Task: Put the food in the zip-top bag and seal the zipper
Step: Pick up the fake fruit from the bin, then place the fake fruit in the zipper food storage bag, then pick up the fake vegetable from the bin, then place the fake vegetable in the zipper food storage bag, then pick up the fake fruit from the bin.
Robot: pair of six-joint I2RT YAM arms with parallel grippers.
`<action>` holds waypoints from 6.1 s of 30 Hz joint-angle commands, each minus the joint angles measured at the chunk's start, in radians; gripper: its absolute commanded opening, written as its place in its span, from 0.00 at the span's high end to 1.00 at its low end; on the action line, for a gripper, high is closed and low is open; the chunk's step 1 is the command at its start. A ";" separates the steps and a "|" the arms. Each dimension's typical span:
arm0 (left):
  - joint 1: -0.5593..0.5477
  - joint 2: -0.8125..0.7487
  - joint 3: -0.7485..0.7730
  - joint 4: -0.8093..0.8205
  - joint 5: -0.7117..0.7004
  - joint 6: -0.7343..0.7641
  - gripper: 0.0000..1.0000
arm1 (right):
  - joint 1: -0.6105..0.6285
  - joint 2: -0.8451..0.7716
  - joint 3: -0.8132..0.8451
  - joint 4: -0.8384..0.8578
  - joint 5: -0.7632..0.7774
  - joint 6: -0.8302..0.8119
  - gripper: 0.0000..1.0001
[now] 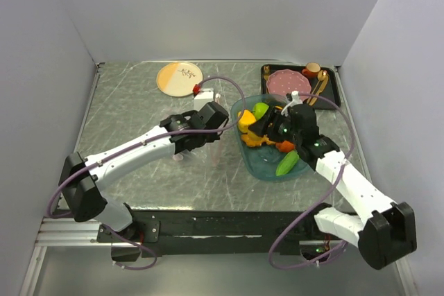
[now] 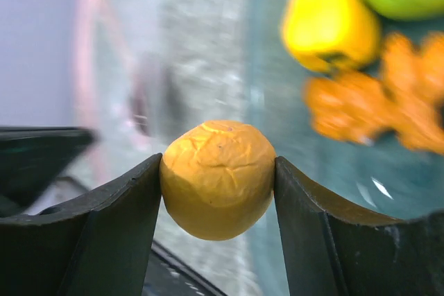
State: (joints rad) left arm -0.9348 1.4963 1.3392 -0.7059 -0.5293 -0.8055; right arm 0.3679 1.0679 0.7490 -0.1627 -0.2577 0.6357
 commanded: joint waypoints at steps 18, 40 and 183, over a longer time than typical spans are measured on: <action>0.007 -0.073 -0.038 0.083 0.058 0.006 0.99 | 0.213 0.233 0.179 0.241 -0.055 0.173 0.82; 0.014 -0.142 0.005 0.069 0.015 -0.011 0.99 | 0.252 0.284 0.257 0.104 0.008 0.038 0.19; 0.056 -0.231 -0.074 0.137 0.063 0.000 0.99 | 0.008 0.598 0.476 -0.092 0.158 -0.106 0.11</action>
State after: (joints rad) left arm -0.8822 1.3010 1.2831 -0.6029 -0.4679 -0.8074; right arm 0.3817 1.6035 1.1324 -0.2951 -0.0811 0.5480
